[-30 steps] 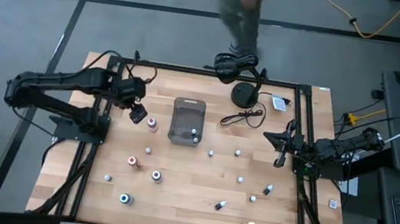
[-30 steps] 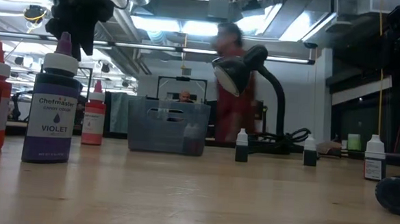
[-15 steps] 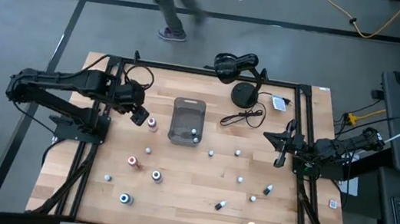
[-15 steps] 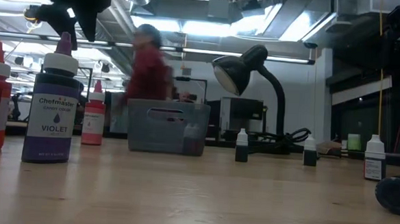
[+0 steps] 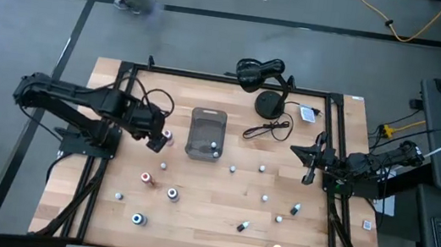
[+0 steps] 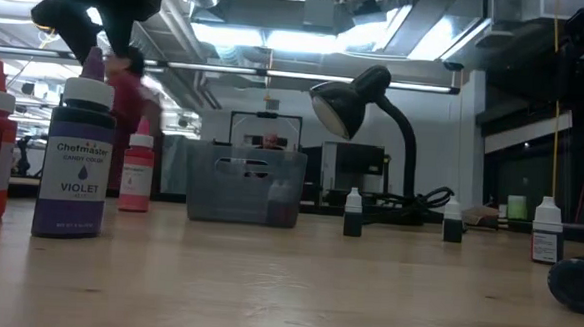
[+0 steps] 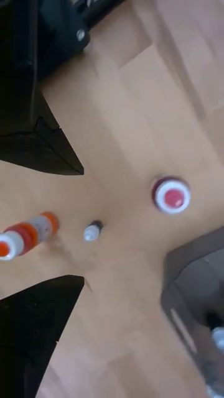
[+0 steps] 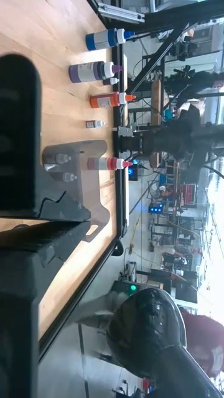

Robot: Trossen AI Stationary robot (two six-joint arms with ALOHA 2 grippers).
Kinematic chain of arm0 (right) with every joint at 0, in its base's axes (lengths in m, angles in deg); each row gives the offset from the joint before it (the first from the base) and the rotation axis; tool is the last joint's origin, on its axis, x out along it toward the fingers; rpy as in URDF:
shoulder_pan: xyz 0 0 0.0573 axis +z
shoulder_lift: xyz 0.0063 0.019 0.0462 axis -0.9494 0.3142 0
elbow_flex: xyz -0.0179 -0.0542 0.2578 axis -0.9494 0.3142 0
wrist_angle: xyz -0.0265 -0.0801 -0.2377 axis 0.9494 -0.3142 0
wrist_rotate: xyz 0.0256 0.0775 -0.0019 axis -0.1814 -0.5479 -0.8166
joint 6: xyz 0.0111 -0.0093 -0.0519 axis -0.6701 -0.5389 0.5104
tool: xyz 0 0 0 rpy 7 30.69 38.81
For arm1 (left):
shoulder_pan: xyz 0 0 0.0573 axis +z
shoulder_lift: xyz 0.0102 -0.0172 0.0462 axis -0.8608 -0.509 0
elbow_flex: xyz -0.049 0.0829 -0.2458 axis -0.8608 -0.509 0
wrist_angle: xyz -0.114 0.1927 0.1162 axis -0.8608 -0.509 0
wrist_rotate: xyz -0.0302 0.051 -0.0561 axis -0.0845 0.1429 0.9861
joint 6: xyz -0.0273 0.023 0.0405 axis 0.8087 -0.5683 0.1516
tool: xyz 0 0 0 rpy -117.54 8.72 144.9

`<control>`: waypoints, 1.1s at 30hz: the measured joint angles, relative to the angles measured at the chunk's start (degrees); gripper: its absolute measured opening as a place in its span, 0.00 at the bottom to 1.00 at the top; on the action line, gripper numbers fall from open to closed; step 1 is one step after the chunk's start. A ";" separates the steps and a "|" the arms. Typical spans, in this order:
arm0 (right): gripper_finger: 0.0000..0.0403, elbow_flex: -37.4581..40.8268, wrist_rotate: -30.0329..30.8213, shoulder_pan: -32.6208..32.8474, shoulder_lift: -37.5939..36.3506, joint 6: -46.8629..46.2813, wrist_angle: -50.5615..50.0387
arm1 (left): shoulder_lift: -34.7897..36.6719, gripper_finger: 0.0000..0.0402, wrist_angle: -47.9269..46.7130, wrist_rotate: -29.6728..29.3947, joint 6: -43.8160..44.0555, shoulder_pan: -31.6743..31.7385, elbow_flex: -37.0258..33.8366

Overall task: Pick & Place food coloring
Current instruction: Put the small pink food coloring bottle into the gray transparent bin

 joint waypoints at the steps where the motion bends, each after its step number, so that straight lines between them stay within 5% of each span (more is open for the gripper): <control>1: 0.04 0.01 0.00 0.01 0.00 -0.01 0.01 | -0.25 0.67 0.22 0.00 0.45 -0.88 0.00; 17: 0.04 0.00 0.00 -0.01 0.00 0.01 0.00 | -0.68 0.67 3.27 0.33 2.80 -14.20 0.00; 33: 0.04 0.01 0.00 0.00 -0.01 0.01 0.02 | -0.68 0.67 3.23 -0.59 -1.94 -18.14 0.00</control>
